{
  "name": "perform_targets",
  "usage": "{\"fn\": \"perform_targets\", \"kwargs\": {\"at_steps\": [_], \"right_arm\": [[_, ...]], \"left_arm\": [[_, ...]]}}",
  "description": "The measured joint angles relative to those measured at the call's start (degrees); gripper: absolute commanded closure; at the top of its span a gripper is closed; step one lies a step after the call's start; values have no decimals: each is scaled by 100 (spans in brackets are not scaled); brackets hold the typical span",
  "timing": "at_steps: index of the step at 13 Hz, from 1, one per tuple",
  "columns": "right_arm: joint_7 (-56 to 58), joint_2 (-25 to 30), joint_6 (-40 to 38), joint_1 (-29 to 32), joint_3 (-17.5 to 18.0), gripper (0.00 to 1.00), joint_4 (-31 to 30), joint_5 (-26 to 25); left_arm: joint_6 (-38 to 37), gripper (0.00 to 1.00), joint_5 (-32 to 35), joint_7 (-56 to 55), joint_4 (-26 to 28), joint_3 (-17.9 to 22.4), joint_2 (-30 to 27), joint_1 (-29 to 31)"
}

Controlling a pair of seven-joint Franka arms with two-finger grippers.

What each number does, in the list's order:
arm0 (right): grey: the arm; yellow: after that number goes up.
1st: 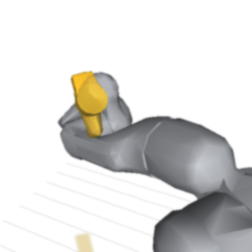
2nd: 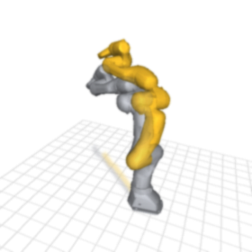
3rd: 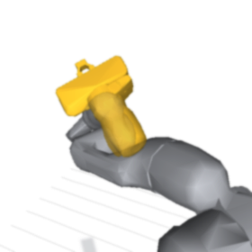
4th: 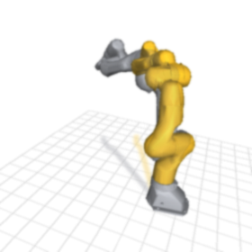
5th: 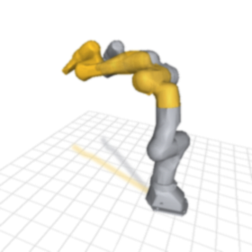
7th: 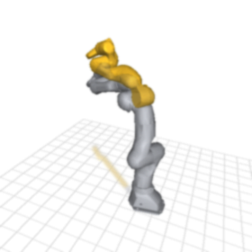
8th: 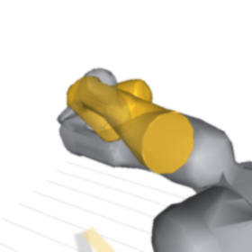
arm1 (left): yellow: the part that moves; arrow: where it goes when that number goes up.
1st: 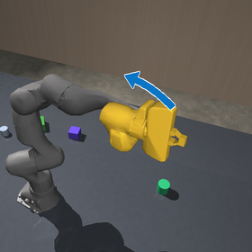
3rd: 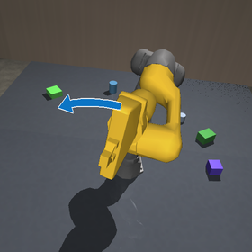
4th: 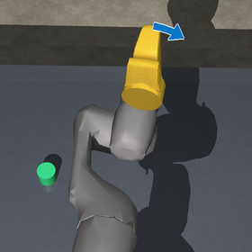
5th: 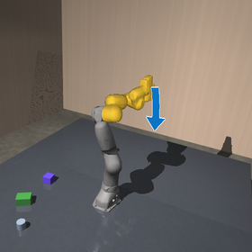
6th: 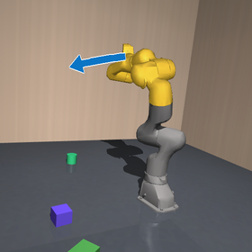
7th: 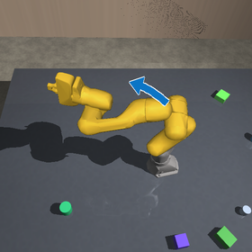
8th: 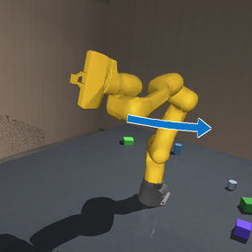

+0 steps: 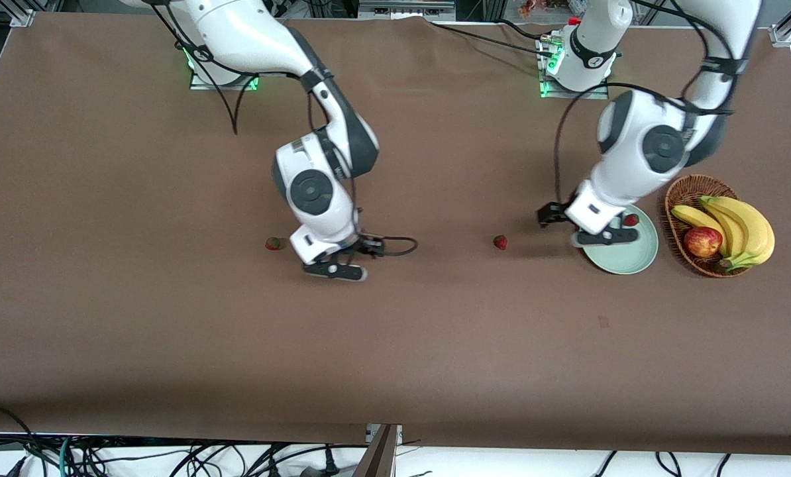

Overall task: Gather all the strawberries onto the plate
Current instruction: 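Release the strawberry onto the plate while the right gripper sets another down, then grasp the second strawberry with the left gripper while the right gripper reaches, then carry the strawberry to the plate while the right gripper grasps the last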

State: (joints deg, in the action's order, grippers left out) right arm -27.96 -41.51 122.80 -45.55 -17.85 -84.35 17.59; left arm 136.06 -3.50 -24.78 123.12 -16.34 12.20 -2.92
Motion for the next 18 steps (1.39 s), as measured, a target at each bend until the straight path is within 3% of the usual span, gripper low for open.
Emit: {"fn": "perform_targets", "kwargs": {"at_steps": [4, 8, 12, 14, 15, 18], "right_arm": [[1487, 244, -7, 39, -786, 19, -969, 12], [1765, 278, 167, 72, -954, 19, -1481, 128], [2338, 334, 255, 264, -989, 24, -1840, 812], [2366, 360, 279, 260, -976, 29, -1947, 844], [2366, 366, 284, 256, -963, 31, -1960, 847], [2366, 370, 319, 249, -936, 32, -1976, 850]], "left_arm": [[638, 0, 1309, -1811, -300, -359, 1015, -175], [873, 0, 1894, -2421, -738, -381, 1932, -170], [914, 3, 1895, -2635, -773, -384, 2113, -169], [908, 42, 1895, -2695, -759, -385, 2115, -169], [900, 56, 1895, -2728, -756, -385, 2115, -169], [857, 81, 1895, -2891, -753, -390, 2115, -169]]}}
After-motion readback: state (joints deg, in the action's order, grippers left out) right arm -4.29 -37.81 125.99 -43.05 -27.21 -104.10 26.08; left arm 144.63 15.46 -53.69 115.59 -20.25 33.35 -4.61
